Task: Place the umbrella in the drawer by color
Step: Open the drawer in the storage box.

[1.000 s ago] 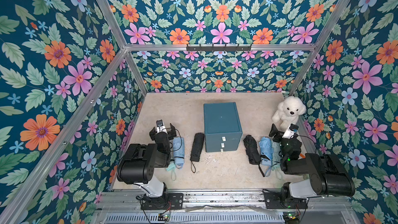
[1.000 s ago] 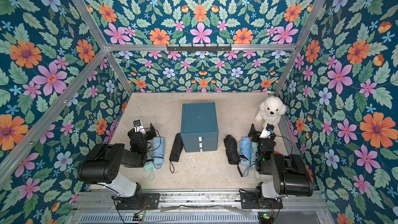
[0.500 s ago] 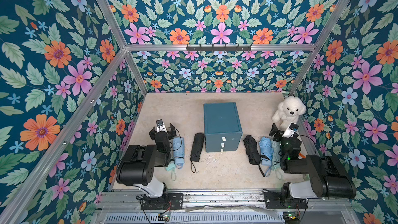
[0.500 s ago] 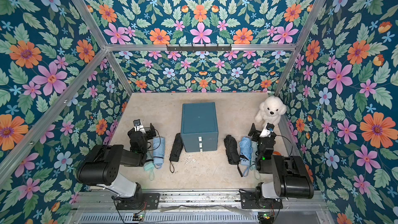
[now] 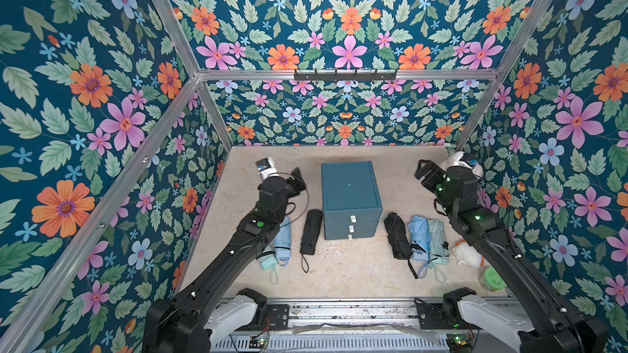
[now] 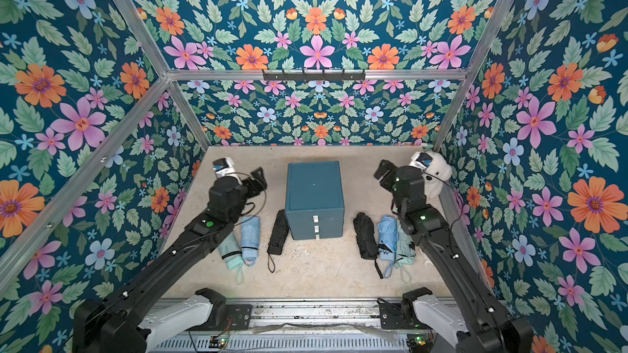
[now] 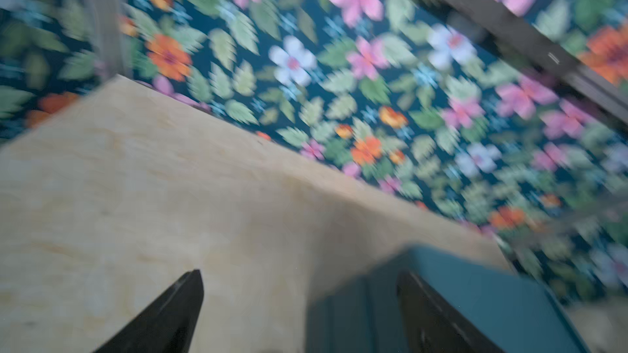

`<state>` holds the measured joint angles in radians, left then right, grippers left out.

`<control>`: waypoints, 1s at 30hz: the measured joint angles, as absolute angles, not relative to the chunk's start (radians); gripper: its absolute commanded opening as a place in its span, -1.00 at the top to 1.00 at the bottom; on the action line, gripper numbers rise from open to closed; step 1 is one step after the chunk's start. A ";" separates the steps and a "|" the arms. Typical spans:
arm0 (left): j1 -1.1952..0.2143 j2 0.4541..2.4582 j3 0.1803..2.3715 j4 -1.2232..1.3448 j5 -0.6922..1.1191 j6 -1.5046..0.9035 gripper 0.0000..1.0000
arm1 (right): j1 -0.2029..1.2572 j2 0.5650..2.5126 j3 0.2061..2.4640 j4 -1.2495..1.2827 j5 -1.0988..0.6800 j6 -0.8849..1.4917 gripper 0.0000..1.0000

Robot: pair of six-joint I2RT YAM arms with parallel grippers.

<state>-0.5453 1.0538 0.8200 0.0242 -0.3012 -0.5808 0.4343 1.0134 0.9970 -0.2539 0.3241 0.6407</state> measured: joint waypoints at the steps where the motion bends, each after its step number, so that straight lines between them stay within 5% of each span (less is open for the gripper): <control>1: -0.590 1.038 0.820 -0.003 -0.288 -0.604 -0.99 | 0.505 1.004 1.008 -0.311 0.353 0.668 -0.33; 4: -0.645 1.015 0.824 -0.054 -0.248 -0.661 -0.99 | 0.726 1.012 1.019 -0.479 0.437 0.761 -0.07; 10: -0.668 1.061 0.889 -0.143 -0.157 -0.707 -0.88 | 1.087 1.169 1.091 -0.694 0.529 0.942 -0.10; 17: -0.669 1.158 0.971 -0.212 -0.092 -0.710 -0.71 | 1.182 1.361 1.199 -0.696 0.523 0.972 -0.10; 30: -0.675 1.207 0.977 -0.266 -0.022 -0.682 -0.50 | 1.104 1.441 1.239 -0.620 0.424 0.884 0.14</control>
<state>-0.6746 1.2068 0.9768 -0.2661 -0.0216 -0.6823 1.1038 1.4410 1.2392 -0.6197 0.4240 0.8837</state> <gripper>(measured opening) 0.758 0.458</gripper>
